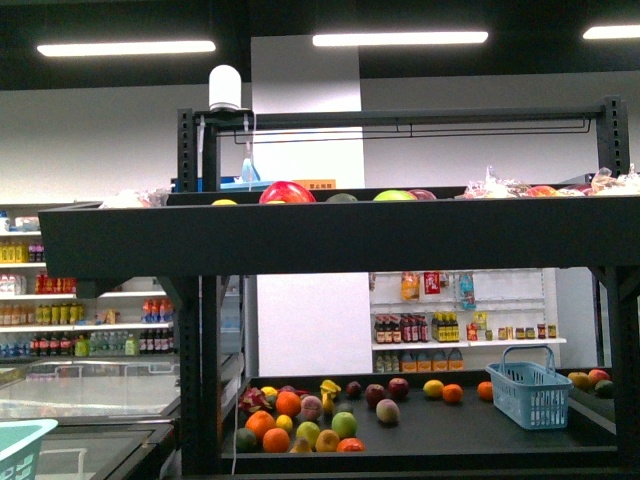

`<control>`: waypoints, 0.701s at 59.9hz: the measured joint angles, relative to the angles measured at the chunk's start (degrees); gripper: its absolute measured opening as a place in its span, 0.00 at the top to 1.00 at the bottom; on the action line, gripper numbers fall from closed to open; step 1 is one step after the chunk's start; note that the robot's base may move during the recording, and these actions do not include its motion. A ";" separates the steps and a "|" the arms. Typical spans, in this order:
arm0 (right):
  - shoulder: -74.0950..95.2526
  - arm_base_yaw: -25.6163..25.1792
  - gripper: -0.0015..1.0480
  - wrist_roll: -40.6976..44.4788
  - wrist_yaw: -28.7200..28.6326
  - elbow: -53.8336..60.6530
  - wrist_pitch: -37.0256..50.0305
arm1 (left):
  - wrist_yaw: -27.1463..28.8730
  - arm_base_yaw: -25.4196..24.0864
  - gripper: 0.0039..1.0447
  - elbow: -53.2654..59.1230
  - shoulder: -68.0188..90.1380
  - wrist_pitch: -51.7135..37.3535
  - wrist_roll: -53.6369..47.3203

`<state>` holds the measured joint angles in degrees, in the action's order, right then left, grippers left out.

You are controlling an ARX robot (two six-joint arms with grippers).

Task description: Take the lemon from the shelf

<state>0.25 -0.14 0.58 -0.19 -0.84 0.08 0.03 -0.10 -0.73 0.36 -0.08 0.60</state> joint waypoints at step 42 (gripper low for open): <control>0.00 0.00 0.07 0.00 0.00 0.00 0.00 | -0.02 0.00 0.07 0.00 0.00 0.00 -0.11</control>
<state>0.25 -0.14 0.58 -0.19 -0.84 0.08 0.01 -0.10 -0.73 0.36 -0.08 0.49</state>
